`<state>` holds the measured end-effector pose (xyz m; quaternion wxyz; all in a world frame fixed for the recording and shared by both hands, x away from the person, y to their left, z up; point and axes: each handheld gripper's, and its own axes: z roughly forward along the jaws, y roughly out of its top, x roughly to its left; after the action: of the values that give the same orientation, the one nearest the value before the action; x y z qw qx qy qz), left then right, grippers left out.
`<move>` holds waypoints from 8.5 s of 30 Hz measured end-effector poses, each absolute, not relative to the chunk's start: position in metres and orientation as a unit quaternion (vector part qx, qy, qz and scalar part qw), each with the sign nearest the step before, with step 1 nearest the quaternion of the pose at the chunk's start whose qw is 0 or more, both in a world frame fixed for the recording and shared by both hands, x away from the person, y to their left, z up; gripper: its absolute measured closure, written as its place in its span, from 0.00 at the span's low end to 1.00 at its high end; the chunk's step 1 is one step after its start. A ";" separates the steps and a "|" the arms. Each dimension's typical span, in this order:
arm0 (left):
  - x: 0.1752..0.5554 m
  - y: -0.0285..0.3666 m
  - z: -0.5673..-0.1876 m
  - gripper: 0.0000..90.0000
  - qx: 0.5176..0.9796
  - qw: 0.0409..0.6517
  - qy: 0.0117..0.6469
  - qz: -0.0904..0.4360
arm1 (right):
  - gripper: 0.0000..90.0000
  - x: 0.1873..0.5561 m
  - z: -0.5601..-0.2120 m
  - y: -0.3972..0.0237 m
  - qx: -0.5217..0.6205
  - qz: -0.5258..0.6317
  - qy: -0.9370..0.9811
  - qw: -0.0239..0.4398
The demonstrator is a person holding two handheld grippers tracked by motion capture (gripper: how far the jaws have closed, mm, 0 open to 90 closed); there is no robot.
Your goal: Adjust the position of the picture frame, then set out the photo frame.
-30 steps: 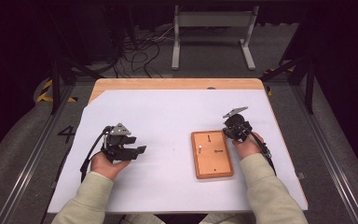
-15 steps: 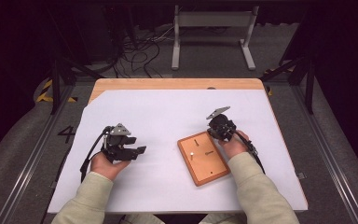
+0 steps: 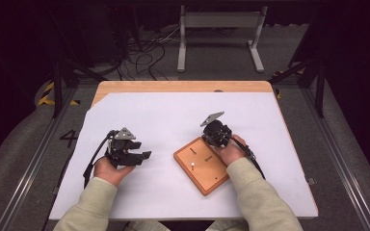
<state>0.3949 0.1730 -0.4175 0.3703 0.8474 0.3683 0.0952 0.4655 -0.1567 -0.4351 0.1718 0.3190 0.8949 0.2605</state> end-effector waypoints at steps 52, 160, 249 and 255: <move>0.405 0.159 -0.415 0.51 0.854 0.377 0.350 0.076 | 1.00 0.322 -0.398 -0.165 0.206 0.337 0.915 0.090; 0.400 0.164 -0.423 0.65 0.855 0.367 0.364 0.037 | 1.00 0.414 -0.434 -0.256 0.477 0.221 0.828 0.194; 0.402 0.159 -0.420 0.48 0.858 0.367 0.356 0.037 | 0.92 0.394 -0.426 -0.155 0.185 0.377 0.903 0.094; 0.402 0.158 -0.421 0.46 0.856 0.371 0.359 0.029 | 0.93 0.389 -0.428 -0.153 0.156 0.371 0.907 0.124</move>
<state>0.4018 0.1584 -0.4206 0.3708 0.8562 0.3585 0.0290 0.3894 -0.1534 -0.4279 0.1242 0.1561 0.9070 0.3710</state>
